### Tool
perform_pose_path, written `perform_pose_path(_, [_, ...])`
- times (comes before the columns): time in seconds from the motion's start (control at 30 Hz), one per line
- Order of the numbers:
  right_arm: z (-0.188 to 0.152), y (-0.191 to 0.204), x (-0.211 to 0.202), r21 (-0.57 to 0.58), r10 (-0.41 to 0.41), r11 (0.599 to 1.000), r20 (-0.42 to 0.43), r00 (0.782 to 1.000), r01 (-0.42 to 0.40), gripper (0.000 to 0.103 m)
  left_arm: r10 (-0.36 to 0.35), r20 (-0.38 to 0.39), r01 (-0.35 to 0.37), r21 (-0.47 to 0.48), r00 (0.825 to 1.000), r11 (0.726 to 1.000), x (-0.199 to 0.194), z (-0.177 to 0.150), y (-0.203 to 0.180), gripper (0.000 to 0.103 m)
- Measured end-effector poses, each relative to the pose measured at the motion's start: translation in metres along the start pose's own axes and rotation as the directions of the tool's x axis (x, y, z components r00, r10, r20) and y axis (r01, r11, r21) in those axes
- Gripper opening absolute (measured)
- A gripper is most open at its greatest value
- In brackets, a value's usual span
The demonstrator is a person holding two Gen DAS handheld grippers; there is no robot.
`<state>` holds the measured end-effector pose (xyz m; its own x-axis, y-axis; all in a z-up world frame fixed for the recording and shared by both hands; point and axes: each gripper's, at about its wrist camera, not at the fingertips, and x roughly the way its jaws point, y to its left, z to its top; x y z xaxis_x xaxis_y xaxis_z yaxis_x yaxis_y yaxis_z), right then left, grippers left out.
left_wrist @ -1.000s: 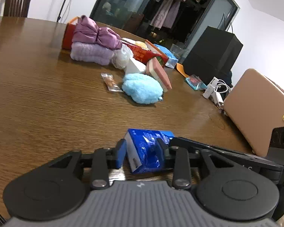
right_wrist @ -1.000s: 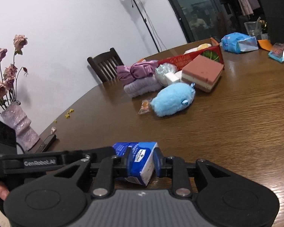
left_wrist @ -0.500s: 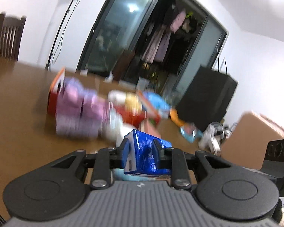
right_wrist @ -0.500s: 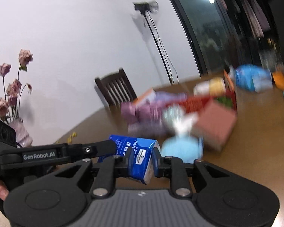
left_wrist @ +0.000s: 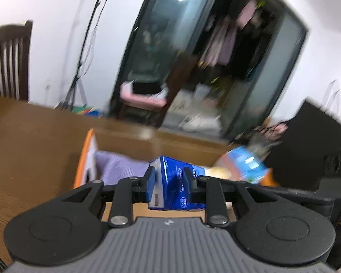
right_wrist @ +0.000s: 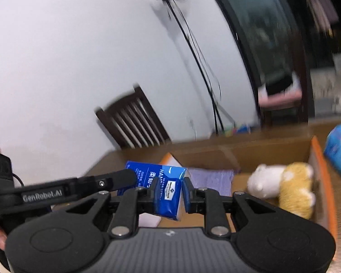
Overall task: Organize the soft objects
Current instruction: 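Carry the tissue pack into the cardboard box and open the left tool, then move the right tool to the pink sponge and grasp it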
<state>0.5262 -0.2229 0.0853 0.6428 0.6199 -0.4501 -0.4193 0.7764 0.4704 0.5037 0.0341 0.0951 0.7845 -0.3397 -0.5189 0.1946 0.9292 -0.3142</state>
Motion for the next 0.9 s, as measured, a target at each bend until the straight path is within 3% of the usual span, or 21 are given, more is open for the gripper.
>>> perform_pose_path(0.1, [-0.01,-0.005,0.044,-0.002,-0.038,0.999,-0.112,0.993,0.038,0.021,0.093,-0.097,-0.091,0.018,0.991,0.996,0.029,-0.014,0.014,0.026])
perform_pose_path(0.2, [-0.022,-0.003,0.07,-0.007,-0.051,0.999,-0.194,0.98,0.05,0.023,0.133,-0.124,-0.129,0.039,0.983,0.991,0.033,-0.027,0.022,0.029])
perform_pose_path(0.27, [-0.033,-0.002,0.076,0.004,-0.027,1.0,-0.219,0.975,0.029,0.022,0.157,-0.135,-0.152,0.045,0.978,0.987,0.029,-0.03,0.026,0.035])
perform_pose_path(0.33, [-0.036,-0.001,0.077,0.009,-0.017,1.0,-0.223,0.975,0.02,0.024,0.169,-0.115,-0.164,0.054,0.979,0.985,0.022,-0.028,0.028,0.047])
perform_pose_path(0.47, [-0.029,-0.001,0.053,-0.028,-0.031,0.999,-0.129,0.991,0.027,0.035,0.196,-0.053,-0.192,0.069,0.979,0.979,-0.008,-0.026,0.017,0.05])
perform_pose_path(0.53, [-0.025,0.001,0.019,-0.076,-0.035,0.997,-0.022,0.999,0.033,0.04,0.205,-0.014,-0.203,0.073,0.979,0.976,-0.026,-0.024,0.007,0.06])
perform_pose_path(0.57, [-0.024,0.002,0.004,-0.095,-0.038,0.995,0.025,0.999,0.04,0.042,0.215,0.005,-0.215,0.08,0.977,0.973,-0.035,-0.026,0.001,0.062])
perform_pose_path(0.63, [-0.026,0.001,-0.034,-0.144,-0.057,0.986,0.148,0.987,0.079,0.058,0.234,0.04,-0.237,0.096,0.971,0.967,-0.051,-0.031,-0.01,0.065])
perform_pose_path(0.67, [-0.029,-0.001,-0.048,-0.156,-0.078,0.982,0.183,0.98,0.108,0.06,0.242,0.056,-0.246,0.104,0.969,0.964,-0.058,-0.035,-0.016,0.067])
perform_pose_path(0.9, [-0.066,-0.019,-0.103,-0.253,-0.166,0.942,0.213,0.963,0.219,0.062,0.225,0.202,-0.267,0.216,0.953,0.939,-0.104,-0.081,-0.069,0.083])
